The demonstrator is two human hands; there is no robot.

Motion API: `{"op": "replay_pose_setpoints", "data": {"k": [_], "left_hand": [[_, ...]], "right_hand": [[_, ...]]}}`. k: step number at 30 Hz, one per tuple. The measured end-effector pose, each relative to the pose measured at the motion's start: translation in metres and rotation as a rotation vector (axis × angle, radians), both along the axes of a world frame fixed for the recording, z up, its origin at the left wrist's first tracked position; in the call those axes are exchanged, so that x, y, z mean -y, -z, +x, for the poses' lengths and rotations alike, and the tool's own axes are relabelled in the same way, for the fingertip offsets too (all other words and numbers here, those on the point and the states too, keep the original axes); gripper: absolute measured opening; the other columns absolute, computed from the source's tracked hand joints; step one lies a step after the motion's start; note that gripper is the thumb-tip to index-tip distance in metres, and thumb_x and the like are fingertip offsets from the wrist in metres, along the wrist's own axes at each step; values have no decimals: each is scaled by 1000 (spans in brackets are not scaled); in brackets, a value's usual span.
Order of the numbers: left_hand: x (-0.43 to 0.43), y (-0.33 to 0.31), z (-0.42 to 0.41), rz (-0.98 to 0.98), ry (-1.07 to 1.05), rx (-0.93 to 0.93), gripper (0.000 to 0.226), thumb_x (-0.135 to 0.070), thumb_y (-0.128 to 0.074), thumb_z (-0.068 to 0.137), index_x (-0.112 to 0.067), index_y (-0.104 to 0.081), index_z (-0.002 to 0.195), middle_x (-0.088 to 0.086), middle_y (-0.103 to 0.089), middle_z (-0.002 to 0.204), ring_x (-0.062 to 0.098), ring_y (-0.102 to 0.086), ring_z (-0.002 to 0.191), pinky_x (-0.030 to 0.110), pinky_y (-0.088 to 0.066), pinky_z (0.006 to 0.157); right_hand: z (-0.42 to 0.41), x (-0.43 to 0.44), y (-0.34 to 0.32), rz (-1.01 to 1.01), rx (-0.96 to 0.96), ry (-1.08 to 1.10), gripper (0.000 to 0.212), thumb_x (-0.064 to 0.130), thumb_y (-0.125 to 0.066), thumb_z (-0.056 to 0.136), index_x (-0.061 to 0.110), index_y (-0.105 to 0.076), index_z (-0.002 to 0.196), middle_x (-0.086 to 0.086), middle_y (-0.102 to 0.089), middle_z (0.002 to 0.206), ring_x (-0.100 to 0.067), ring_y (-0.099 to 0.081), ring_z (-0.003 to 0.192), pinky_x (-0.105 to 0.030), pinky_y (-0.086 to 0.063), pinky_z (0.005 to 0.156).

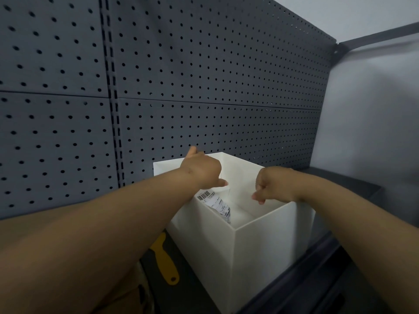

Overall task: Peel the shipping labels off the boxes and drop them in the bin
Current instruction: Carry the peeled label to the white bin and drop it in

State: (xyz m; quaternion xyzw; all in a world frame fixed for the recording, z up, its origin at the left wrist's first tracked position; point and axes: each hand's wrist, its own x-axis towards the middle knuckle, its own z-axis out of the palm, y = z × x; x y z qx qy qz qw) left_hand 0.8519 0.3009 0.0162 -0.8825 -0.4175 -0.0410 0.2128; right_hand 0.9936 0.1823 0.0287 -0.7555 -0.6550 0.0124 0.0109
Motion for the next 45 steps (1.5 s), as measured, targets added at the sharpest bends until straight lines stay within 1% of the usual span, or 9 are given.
{"op": "replay_pose_setpoints", "data": {"k": [3,7,13,16,19,24,28,34,45], "left_hand": [[1,0,0,-6,-5,1,52,-62,-36,91,-19,-57,69,-7,-47,64,20,-38,86,39,-16,108],[0,-1,0,-8,-4,0,53,-62,-36,91,-20,-52,63,-6,-47,63,20,-42,85,39,-17,107],[0,0,1,-15,8,13,51,-59,-36,92,-19,-54,67,-5,-49,65,19,-43,82,40,-17,108],[1,-2,0,3,19,19,50,-58,-35,93,-18,-57,71,-3,-57,75,21,-49,83,39,-19,106],[2,-5,-1,58,50,44,48,-54,-34,95,-18,-58,74,-1,-58,79,21,-49,81,39,-24,102],[8,-16,-13,121,96,100,46,-48,-36,96,-15,-52,69,-3,-49,66,21,-49,73,37,-30,97],[15,-28,-39,113,66,153,42,-46,-37,97,-14,-65,94,0,-59,84,21,-51,80,37,-32,98],[27,-41,-108,119,-20,199,43,-44,-38,97,-19,-44,63,-3,-43,61,14,-38,55,34,-33,80],[75,-38,-280,147,-353,173,39,-45,-38,98,-16,-53,76,6,-53,68,24,-46,60,32,-40,62]], "right_hand": [[-2,4,-1,-64,27,14,63,14,-53,89,31,-33,146,3,-28,151,-21,-30,139,-39,-21,114],[-3,6,0,-1,-6,-33,46,47,-51,92,37,-47,137,7,-37,147,-16,-33,138,-43,-17,114],[2,3,2,104,-332,-58,34,46,-50,93,24,-72,108,8,-68,114,-14,-58,112,-29,-41,102],[2,5,1,177,-464,-69,31,40,-49,95,21,-74,101,11,-68,92,-8,-60,91,-18,-44,78],[2,6,2,253,-515,-66,28,36,-53,95,19,-75,96,11,-68,84,-9,-60,84,-19,-45,76],[0,11,-4,328,-344,-39,29,36,-56,93,15,-73,104,5,-71,108,-16,-63,99,-29,-46,88],[-10,15,-20,324,-163,-57,31,38,-53,94,17,-70,110,1,-69,117,-14,-59,95,-25,-43,84],[-68,20,-50,450,-181,-188,29,37,-52,95,17,-71,106,5,-67,116,-14,-59,90,-27,-42,78],[-229,13,-47,336,-184,-490,30,32,-52,96,12,-71,106,2,-68,117,-19,-63,102,-30,-49,87]]}}
